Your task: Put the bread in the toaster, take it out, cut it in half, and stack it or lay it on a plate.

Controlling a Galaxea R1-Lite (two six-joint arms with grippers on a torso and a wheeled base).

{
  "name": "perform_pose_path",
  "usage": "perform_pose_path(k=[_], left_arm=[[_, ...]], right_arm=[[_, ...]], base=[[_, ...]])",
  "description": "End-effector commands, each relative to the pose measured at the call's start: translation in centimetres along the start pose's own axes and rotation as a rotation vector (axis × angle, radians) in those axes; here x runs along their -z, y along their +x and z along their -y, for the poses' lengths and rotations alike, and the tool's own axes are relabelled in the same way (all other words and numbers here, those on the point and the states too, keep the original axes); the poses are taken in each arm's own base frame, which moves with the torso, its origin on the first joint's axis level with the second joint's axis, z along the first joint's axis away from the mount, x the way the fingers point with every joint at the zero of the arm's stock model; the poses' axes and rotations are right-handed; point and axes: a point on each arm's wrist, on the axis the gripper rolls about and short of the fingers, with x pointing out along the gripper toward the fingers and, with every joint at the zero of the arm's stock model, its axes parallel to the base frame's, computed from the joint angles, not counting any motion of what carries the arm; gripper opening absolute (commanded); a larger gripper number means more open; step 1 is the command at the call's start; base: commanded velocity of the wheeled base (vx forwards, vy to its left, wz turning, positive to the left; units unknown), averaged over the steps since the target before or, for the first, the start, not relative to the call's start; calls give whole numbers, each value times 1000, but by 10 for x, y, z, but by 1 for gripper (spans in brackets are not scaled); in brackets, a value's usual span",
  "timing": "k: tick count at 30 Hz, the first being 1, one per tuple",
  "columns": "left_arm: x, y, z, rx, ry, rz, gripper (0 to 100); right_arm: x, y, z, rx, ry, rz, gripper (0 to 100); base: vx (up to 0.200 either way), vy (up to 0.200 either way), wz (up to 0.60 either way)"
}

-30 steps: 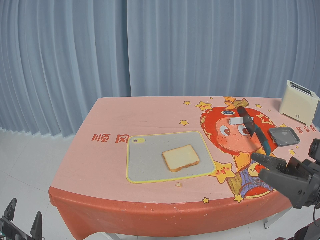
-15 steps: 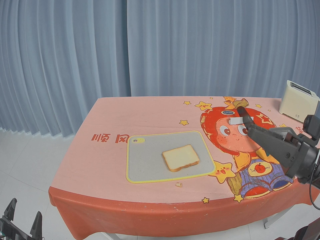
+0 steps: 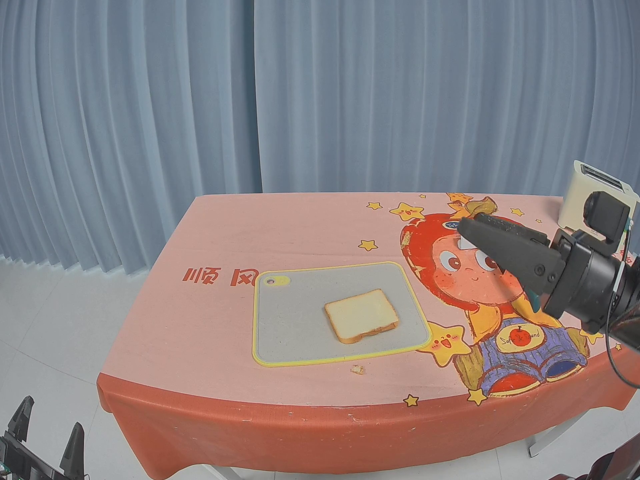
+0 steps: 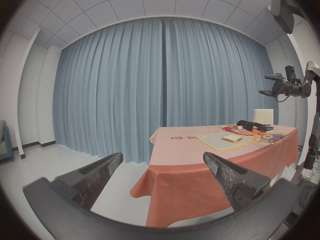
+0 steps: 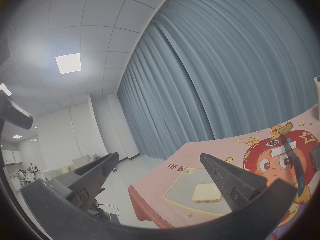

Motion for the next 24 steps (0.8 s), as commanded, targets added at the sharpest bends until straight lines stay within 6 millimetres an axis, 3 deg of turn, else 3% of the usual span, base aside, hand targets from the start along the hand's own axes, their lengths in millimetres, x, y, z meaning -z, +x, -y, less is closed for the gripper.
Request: perform_pose_path(k=[1,5,12,16,19,24], left_arm=[[5,0,0,0,0,-2,100],[5,0,0,0,0,-2,100],[5,0,0,-2,0,0,100],[5,0,0,-2,0,0,100],[5,0,0,-2,-2,0,100],[5,0,0,-2,-2,0,100]], right_arm=[[-24,13,-7,-5,-16,10,100],[-39,17,-12,3,-57,-31,100],[-31,9,-10,45,-56,-116,100],[-30,4,12,146,-55,-112,100],[-31,3,17,168,-62,-108,100],[-42,-7,39,290,-135,-68,100]], base=[[0,0,0],[0,0,0],[0,0,0],[0,0,0],[0,0,0],[0,0,0]])
